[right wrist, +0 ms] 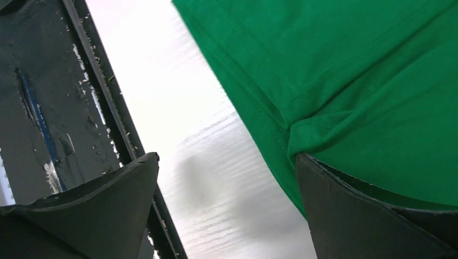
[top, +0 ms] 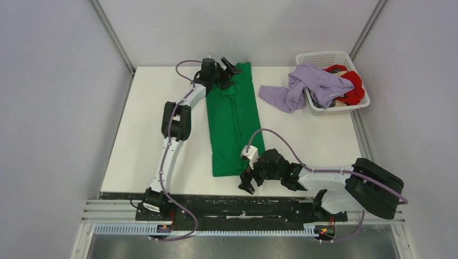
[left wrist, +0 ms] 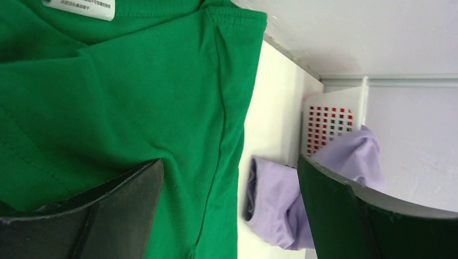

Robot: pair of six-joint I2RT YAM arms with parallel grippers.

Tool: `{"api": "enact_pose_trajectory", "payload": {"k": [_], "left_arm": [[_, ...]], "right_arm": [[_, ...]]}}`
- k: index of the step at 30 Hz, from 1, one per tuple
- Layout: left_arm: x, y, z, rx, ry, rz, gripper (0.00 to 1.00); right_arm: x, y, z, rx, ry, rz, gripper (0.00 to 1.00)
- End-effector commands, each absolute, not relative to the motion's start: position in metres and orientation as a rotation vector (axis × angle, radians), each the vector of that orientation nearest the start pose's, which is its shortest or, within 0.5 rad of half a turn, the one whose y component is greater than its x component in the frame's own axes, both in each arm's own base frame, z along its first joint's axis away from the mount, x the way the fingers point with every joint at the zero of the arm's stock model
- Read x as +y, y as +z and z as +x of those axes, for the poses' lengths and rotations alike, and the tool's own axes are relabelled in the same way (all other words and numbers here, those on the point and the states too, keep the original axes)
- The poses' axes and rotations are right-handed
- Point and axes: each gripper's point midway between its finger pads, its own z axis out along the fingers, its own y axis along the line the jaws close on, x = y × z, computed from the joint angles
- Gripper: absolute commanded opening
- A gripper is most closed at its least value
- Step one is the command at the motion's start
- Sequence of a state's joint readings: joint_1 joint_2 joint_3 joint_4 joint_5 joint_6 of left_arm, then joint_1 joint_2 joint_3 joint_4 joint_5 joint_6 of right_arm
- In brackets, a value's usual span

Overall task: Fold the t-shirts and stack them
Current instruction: Rotate the tshirt 90 degrees, then grab the bottom of the folded rectangular tshirt with both arms

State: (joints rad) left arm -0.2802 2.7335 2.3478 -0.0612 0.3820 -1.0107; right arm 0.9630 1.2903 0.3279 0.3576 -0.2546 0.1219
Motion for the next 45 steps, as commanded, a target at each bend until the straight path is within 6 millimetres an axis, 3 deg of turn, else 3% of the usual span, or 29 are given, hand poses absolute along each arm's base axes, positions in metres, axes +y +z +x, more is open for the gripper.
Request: {"api": "enact_pose_trajectory", "payload": {"k": [1, 3, 5, 9, 12, 14, 15, 17, 19, 20, 21, 25, 28, 31, 34, 38, 42, 45], "left_arm": [[-0.311, 0.064, 0.655, 2.07, -1.308, -0.574, 1.0], [-0.316, 0.084, 0.653, 2.048, -1.353, -0.532, 1.0], [-0.324, 0.117, 0.647, 2.009, -1.412, -0.448, 1.0], [-0.329, 0.217, 0.626, 1.911, -1.44, -0.251, 1.0], [-0.33, 0.28, 0.584, 1.897, -1.415, -0.083, 1.0], [-0.323, 0.3, 0.542, 1.934, -1.351, -0.008, 1.0], [-0.319, 0.3, 0.523, 1.962, -1.295, 0.023, 1.0], [-0.301, 0.288, 0.482, 2.023, -1.13, 0.027, 1.0], [-0.27, 0.25, 0.442, 2.098, -0.885, -0.086, 1.0], [-0.253, 0.247, 0.422, 2.075, -0.776, -0.156, 1.0], [-0.239, 0.224, 0.398, 2.097, -0.7, -0.198, 1.0], [-0.217, 0.169, 0.315, 2.211, -0.709, -0.313, 1.0], [-0.22, 0.134, 0.259, 2.326, -0.82, -0.301, 1.0], [-0.21, 0.1, 0.215, 2.462, -0.785, -0.294, 1.0], [-0.204, 0.074, 0.189, 2.55, -0.772, -0.299, 1.0], [-0.205, 0.049, 0.172, 2.645, -0.759, -0.292, 0.97], [-0.214, 0.037, 0.17, 2.684, -0.779, -0.271, 0.84], [-0.211, 0.029, 0.173, 2.704, -0.721, -0.255, 0.68]], "right_arm": [[0.299, 0.038, 0.136, 1.977, 0.846, -1.151, 0.98], [0.301, 0.048, 0.142, 1.947, 0.82, -1.128, 0.98], [0.299, 0.066, 0.156, 1.913, 0.774, -1.045, 0.98], [0.293, 0.106, 0.179, 1.828, 0.753, -0.805, 0.98], [0.282, 0.122, 0.186, 1.803, 0.757, -0.667, 0.98], [0.271, 0.12, 0.19, 1.832, 0.729, -0.604, 0.98], [0.264, 0.116, 0.192, 1.855, 0.706, -0.578, 0.98], [0.25, 0.108, 0.197, 1.897, 0.662, -0.533, 0.98], [0.237, 0.1, 0.199, 1.925, 0.636, -0.503, 0.98], [0.231, 0.095, 0.2, 1.937, 0.626, -0.495, 0.98], [0.226, 0.092, 0.2, 1.947, 0.619, -0.49, 0.98], [0.208, 0.076, 0.198, 2.014, 0.585, -0.498, 0.98], [0.199, 0.063, 0.191, 2.065, 0.581, -0.527, 0.98], [0.195, 0.052, 0.185, 2.103, 0.578, -0.549, 0.98], [0.196, 0.047, 0.179, 2.114, 0.59, -0.607, 0.98], [0.197, 0.038, 0.172, 2.139, 0.601, -0.67, 0.89], [0.196, 0.028, 0.17, 2.177, 0.586, -0.691, 0.78], [0.197, 0.021, 0.167, 2.192, 0.582, -0.733, 0.72]]}}
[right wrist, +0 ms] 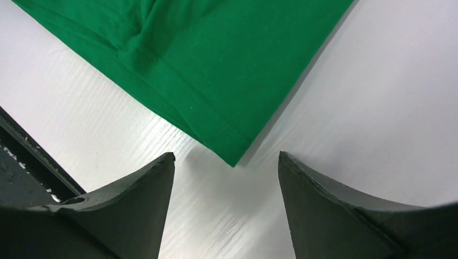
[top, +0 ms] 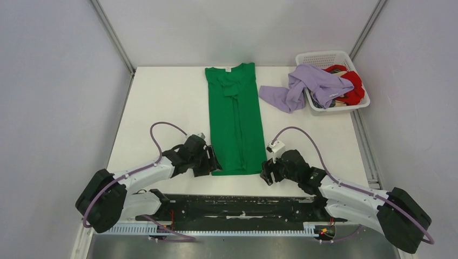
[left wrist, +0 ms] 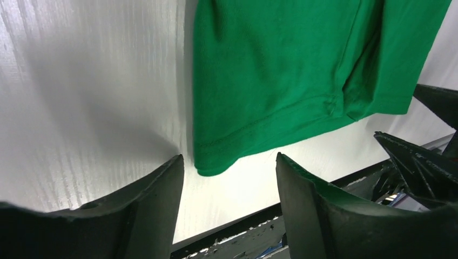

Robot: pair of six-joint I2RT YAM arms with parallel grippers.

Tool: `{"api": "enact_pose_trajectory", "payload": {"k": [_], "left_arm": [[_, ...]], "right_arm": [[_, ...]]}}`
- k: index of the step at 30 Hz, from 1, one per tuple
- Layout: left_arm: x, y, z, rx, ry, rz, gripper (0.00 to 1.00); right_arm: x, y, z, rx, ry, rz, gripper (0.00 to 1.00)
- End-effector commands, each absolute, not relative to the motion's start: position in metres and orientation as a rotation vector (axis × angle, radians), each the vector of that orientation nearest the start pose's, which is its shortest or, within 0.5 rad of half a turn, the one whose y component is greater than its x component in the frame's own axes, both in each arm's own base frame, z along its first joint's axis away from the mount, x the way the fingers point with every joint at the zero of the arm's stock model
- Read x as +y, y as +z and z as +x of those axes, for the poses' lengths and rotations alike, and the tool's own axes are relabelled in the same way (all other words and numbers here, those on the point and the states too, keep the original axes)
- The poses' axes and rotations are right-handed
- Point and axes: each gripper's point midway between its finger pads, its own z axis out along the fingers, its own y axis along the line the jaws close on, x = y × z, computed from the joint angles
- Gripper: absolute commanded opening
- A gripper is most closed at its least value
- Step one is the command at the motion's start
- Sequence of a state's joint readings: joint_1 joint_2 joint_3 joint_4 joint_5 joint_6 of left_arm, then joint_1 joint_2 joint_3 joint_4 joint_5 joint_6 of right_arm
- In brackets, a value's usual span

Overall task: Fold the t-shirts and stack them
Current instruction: Grab the bottom of the folded rectangular tshirt with both arms

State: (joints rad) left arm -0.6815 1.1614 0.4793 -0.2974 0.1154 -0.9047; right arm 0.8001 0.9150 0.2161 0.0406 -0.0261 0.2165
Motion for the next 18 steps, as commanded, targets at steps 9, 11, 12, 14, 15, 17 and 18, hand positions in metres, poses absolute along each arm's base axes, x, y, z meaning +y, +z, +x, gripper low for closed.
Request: {"api": "enact_pose_trajectory", "payload": {"k": [9, 11, 12, 14, 15, 17, 18], "left_arm": [[-0.204, 0.002, 0.173, 2.771, -0.602, -0.257, 0.44], [-0.206, 0.001, 0.174, 2.776, -0.601, -0.255, 0.32], [-0.206, 0.001, 0.174, 2.779, -0.599, -0.256, 0.24], [-0.205, -0.001, 0.173, 2.789, -0.59, -0.264, 0.05], [-0.205, -0.001, 0.171, 2.803, -0.59, -0.276, 0.02], [-0.203, -0.002, 0.162, 2.827, -0.595, -0.294, 0.02], [-0.201, -0.003, 0.156, 2.843, -0.592, -0.314, 0.02]], "right_arm": [[0.198, 0.013, 0.172, 2.204, 0.554, -0.754, 0.49], [0.202, 0.012, 0.168, 2.208, 0.587, -0.776, 0.38], [0.204, 0.012, 0.166, 2.205, 0.605, -0.787, 0.33], [0.207, 0.012, 0.164, 2.201, 0.633, -0.792, 0.19], [0.21, 0.013, 0.161, 2.197, 0.664, -0.8, 0.12], [0.221, 0.017, 0.149, 2.169, 0.775, -0.844, 0.04], [0.223, 0.017, 0.145, 2.167, 0.798, -0.85, 0.01]]}}
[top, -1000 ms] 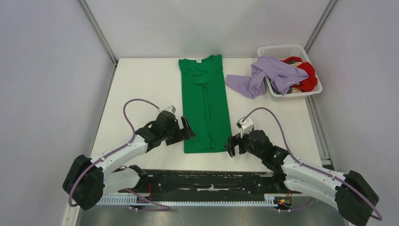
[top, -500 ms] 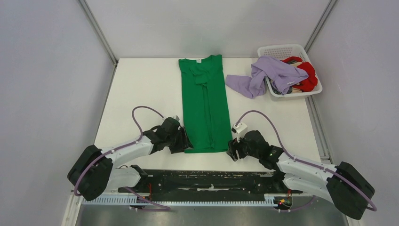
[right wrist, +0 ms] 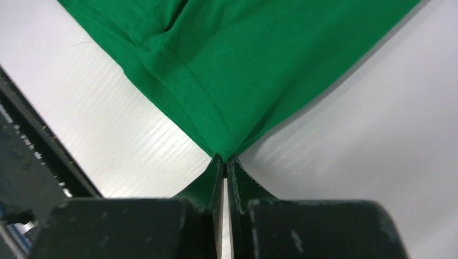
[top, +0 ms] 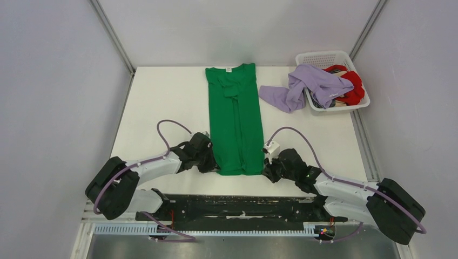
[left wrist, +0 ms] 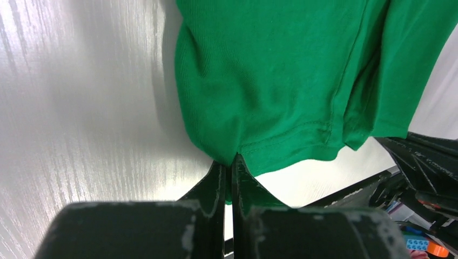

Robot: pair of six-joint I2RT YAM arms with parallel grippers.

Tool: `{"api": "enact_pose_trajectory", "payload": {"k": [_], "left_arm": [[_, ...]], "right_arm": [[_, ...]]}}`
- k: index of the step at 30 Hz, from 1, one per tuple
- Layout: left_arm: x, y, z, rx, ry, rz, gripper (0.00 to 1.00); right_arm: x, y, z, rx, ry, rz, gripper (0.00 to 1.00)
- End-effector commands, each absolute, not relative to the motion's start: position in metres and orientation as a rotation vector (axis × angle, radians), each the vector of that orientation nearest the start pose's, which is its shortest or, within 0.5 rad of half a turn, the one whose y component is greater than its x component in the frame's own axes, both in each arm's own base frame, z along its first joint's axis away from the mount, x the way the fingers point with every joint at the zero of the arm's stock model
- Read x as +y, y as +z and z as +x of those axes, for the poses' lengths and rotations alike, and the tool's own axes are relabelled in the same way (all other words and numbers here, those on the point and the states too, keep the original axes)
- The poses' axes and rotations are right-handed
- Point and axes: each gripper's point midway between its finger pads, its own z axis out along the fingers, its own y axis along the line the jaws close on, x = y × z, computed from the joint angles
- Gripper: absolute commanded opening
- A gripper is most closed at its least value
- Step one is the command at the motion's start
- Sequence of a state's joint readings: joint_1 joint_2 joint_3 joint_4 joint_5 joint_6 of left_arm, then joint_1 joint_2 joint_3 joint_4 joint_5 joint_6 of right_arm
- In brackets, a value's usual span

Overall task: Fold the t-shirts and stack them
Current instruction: Grab the bottom of the folded rectangular tshirt with both arms, then fold the folded rectangular tshirt in 1/3 of the way

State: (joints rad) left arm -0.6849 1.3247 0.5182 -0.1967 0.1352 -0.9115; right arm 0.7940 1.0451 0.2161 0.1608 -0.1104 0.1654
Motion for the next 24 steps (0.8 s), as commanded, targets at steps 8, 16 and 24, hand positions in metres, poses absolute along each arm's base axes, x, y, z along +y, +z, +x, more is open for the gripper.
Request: {"api": "enact_pose_trajectory", "payload": {"k": [8, 16, 24], "left_arm": [[-0.209, 0.022, 0.108, 2.846, -0.821, -0.275, 0.03], [-0.23, 0.066, 0.136, 2.595, -1.03, -0.288, 0.1], [-0.241, 0.088, 0.19, 2.544, -0.864, -0.29, 0.02]], "right_arm": [[0.224, 0.019, 0.105, 2.188, 0.89, -0.931, 0.0], [0.244, 0.056, 0.125, 2.081, 0.947, -0.793, 0.0], [0.261, 0.085, 0.181, 2.071, 0.822, -0.656, 0.0]]}}
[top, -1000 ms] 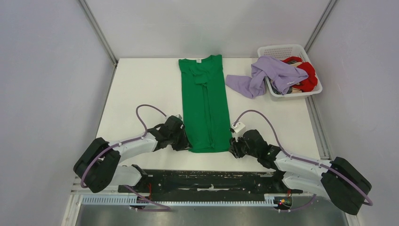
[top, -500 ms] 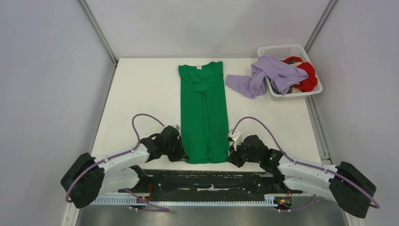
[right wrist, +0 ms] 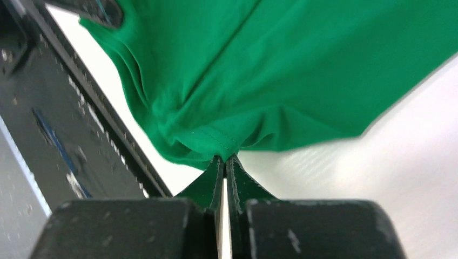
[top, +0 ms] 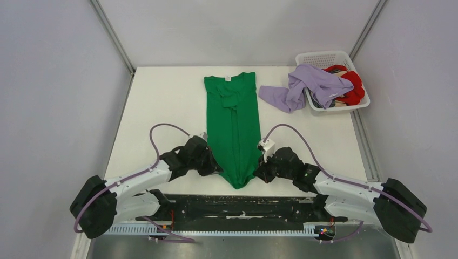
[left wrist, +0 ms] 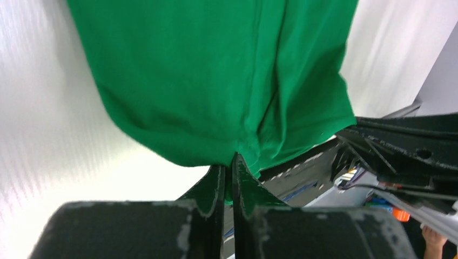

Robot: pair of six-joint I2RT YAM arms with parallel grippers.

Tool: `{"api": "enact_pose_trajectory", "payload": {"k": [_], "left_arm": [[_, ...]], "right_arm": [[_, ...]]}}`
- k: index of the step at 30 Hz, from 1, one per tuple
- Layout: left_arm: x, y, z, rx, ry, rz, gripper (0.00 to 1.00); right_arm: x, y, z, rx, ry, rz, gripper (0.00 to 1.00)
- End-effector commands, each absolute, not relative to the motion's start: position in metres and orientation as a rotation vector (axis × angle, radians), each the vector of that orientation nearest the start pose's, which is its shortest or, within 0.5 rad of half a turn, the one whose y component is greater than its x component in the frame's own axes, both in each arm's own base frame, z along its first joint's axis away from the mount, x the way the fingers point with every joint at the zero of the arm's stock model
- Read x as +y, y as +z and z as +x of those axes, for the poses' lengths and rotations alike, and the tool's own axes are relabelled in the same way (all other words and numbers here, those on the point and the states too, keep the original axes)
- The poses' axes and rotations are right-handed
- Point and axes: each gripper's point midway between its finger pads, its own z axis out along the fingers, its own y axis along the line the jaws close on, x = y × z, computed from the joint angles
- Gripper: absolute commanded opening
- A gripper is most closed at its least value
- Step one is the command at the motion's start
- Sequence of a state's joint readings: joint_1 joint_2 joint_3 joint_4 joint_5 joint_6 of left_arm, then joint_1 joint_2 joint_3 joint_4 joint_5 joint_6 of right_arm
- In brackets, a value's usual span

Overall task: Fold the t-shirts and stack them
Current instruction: Fold the folded rectangular tshirt in 1/3 of the way

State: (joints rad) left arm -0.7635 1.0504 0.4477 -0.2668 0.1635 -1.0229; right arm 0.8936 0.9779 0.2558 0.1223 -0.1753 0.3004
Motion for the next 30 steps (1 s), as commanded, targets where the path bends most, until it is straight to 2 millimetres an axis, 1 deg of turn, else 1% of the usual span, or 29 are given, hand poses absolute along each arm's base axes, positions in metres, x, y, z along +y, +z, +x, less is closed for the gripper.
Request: {"api": "enact_pose_trajectory", "payload": {"k": [1, 4, 8, 11, 14, 16, 19, 23, 26, 30], "left_arm": [[-0.239, 0.088, 0.196, 2.546, -0.822, -0.294, 0.02], [-0.229, 0.09, 0.22, 2.527, -0.741, -0.378, 0.02], [-0.225, 0.096, 0.252, 2.463, -0.713, -0.475, 0.02], [-0.217, 0.104, 0.279, 2.411, -0.674, -0.522, 0.02], [-0.208, 0.115, 0.306, 2.362, -0.656, -0.551, 0.04], [-0.204, 0.116, 0.323, 2.348, -0.641, -0.566, 0.06], [-0.2, 0.117, 0.344, 2.329, -0.663, -0.588, 0.06], [-0.196, 0.114, 0.371, 2.306, -0.696, -0.617, 0.06], [-0.192, 0.113, 0.392, 2.297, -0.685, -0.626, 0.06], [-0.197, 0.112, 0.415, 2.296, -0.701, -0.612, 0.06]], "right_arm": [[0.26, 0.084, 0.188, 2.086, 0.807, -0.635, 0.0], [0.257, 0.092, 0.213, 2.082, 0.764, -0.554, 0.0], [0.261, 0.108, 0.246, 2.053, 0.713, -0.518, 0.0], [0.263, 0.115, 0.269, 2.046, 0.676, -0.5, 0.0], [0.261, 0.122, 0.297, 2.033, 0.609, -0.464, 0.0], [0.26, 0.125, 0.314, 2.03, 0.578, -0.442, 0.0], [0.259, 0.128, 0.337, 2.027, 0.542, -0.426, 0.0], [0.258, 0.133, 0.364, 2.016, 0.512, -0.421, 0.0], [0.257, 0.134, 0.383, 2.012, 0.49, -0.414, 0.0], [0.254, 0.134, 0.404, 2.007, 0.469, -0.406, 0.0]]}}
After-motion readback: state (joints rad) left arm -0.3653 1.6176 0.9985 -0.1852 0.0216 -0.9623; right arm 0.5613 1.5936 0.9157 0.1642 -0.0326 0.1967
